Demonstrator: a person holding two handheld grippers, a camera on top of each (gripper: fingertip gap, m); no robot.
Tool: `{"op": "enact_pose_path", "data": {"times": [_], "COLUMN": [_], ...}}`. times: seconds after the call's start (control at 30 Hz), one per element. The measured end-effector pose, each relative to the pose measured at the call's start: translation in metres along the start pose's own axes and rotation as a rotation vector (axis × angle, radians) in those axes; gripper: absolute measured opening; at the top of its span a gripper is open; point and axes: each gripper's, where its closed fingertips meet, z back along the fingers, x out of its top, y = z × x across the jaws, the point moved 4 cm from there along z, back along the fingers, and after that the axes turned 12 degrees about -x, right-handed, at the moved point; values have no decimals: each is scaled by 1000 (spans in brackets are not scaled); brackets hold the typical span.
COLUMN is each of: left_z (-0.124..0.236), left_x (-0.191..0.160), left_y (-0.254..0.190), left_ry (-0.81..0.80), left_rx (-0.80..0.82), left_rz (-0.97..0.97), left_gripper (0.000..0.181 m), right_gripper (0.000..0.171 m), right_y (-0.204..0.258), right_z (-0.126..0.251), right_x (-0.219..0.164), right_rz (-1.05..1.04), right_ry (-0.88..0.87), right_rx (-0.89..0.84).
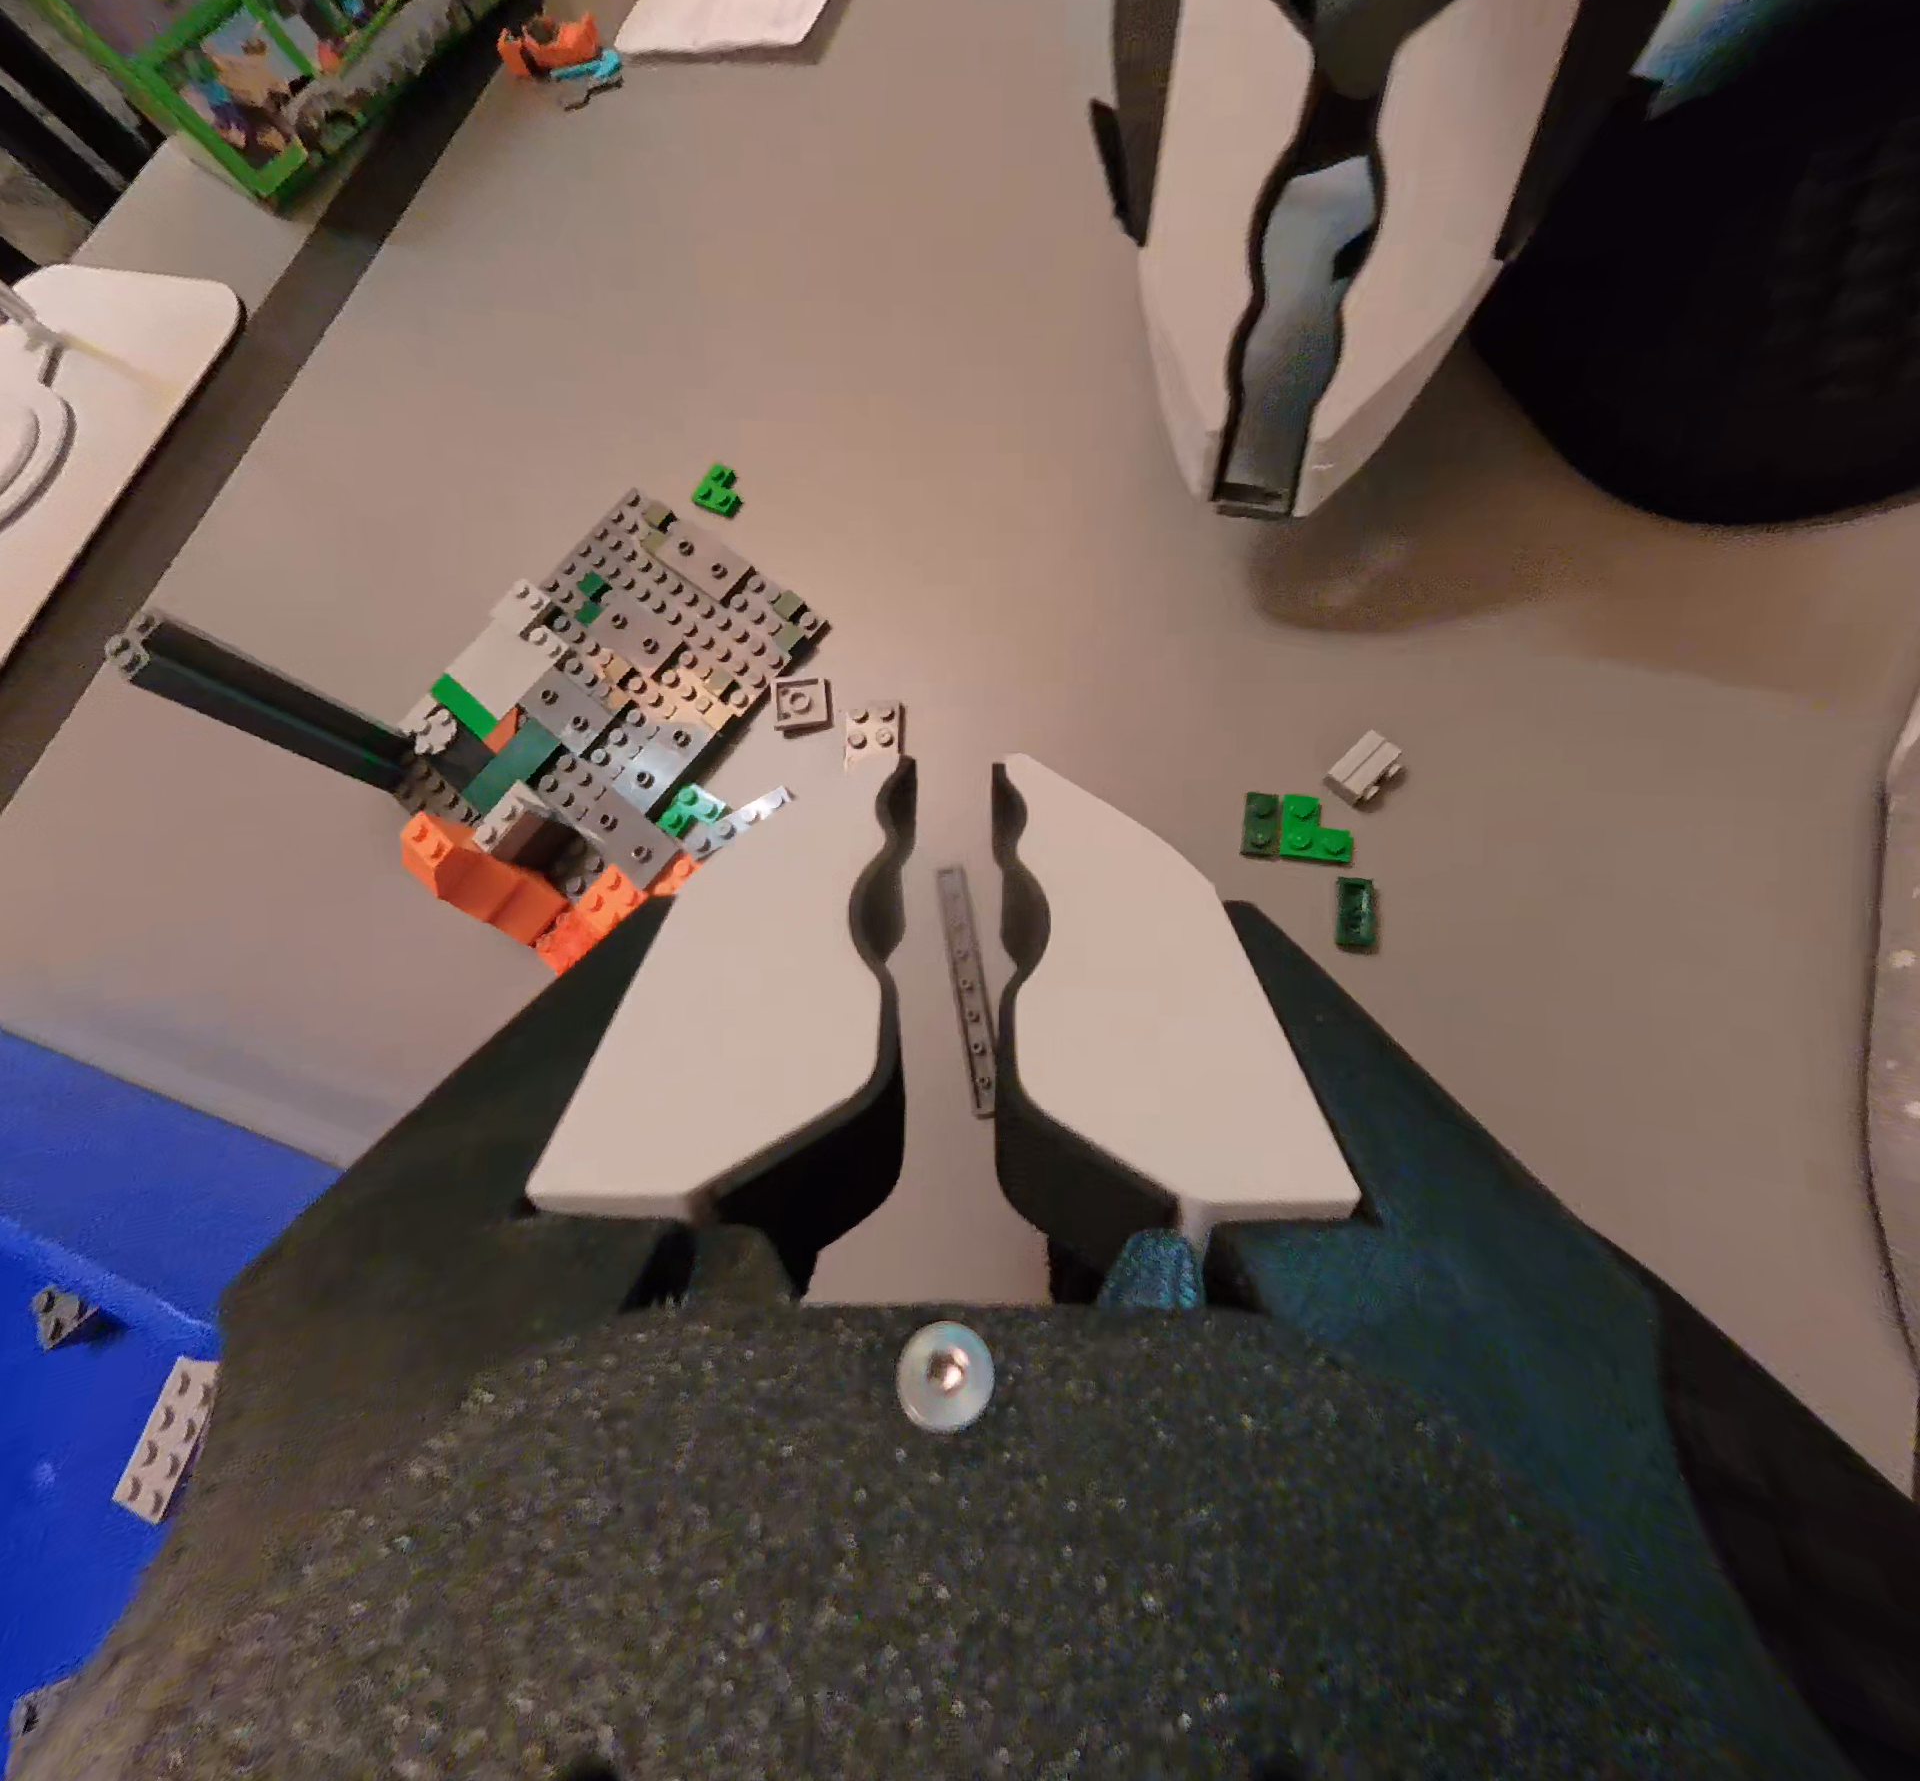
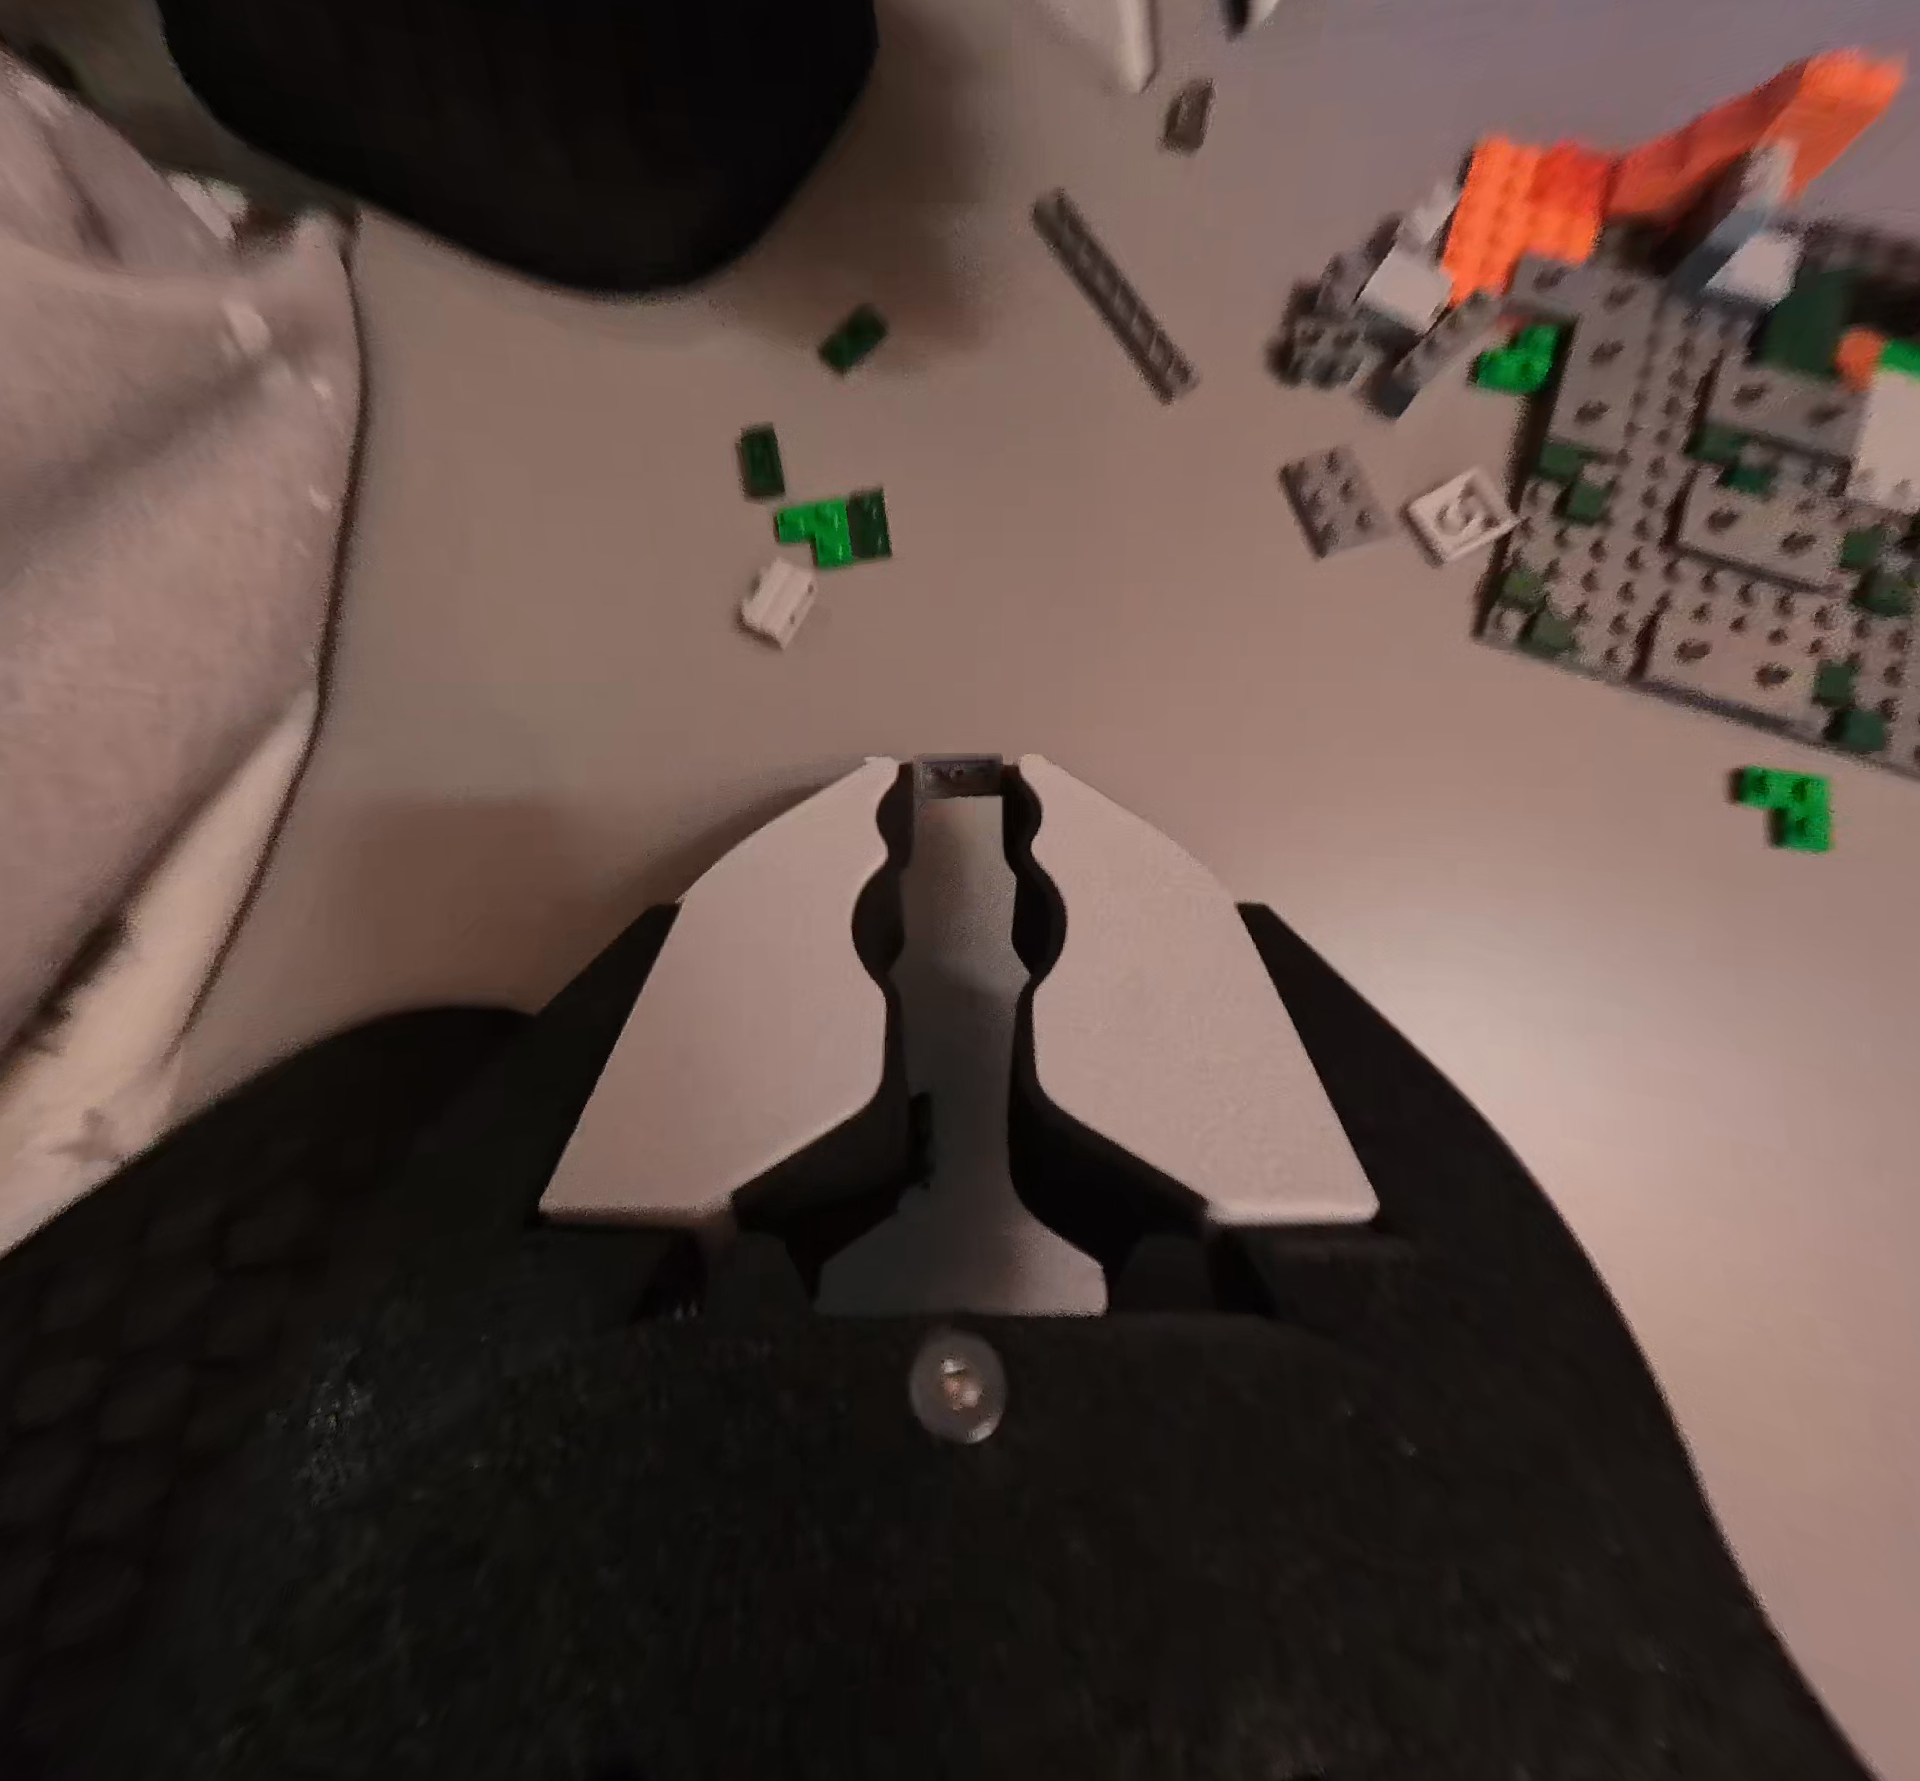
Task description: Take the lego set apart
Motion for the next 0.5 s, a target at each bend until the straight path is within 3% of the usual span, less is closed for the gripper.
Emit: {"op": "enact_pose_path", "data": {"times": [0.13,0.27,0.43,0.5], "left_z": [1,-4,-14,-15], "left_x": [-6,-34,-69,-71], "left_y": [-1,1,2,1], "left_ry": [35,170,304,289], "left_rx": [39,26,4,-21], "left_rz": [2,111,251,291], "left_gripper": [21,27,27,21], "right_gripper": [16,16,16,16], "right_y": [-4,-3,0,1], "right_z": [3,1,0,0], "right_x": [20,31,41,43], "right_rz": [-41,-36,-18,-14], "right_ry": [-99,-129,-152,-157], "right_rx": [0,5,12,13]}}
